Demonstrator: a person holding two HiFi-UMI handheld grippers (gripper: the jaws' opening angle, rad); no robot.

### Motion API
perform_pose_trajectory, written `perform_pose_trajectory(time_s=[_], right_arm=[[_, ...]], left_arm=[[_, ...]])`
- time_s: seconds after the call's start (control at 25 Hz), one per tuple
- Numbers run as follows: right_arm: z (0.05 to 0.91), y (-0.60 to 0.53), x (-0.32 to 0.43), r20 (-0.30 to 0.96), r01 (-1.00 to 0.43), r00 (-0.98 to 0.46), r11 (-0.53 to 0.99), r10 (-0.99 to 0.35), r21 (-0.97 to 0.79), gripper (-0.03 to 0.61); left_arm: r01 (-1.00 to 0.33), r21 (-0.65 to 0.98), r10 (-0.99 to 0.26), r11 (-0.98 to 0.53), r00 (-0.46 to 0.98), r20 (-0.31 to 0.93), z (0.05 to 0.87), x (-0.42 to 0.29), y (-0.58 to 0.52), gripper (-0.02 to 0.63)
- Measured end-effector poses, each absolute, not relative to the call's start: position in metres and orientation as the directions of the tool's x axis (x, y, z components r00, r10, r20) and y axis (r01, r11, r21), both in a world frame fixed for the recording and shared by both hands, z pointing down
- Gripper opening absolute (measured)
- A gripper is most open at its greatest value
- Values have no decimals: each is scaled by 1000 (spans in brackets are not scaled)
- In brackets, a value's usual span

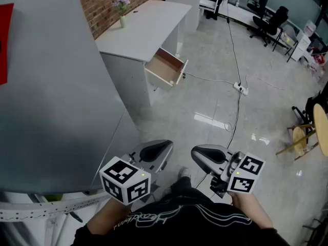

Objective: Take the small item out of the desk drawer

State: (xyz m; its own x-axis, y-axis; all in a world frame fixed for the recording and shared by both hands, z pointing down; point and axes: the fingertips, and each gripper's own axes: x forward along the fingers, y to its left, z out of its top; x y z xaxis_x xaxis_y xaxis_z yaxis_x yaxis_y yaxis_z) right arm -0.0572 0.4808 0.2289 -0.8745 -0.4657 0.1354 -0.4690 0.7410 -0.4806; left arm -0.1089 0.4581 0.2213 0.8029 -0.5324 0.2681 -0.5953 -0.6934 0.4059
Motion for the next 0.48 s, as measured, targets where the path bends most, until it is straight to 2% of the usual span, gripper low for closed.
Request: perform_pose_trajectory(time_s=[0.48], right_arm=[[222, 473, -58, 131, -484, -866, 742, -483, -464, 52]], left_arm=[[-598, 386, -536, -703, 802, 264, 214, -110, 455, 23]])
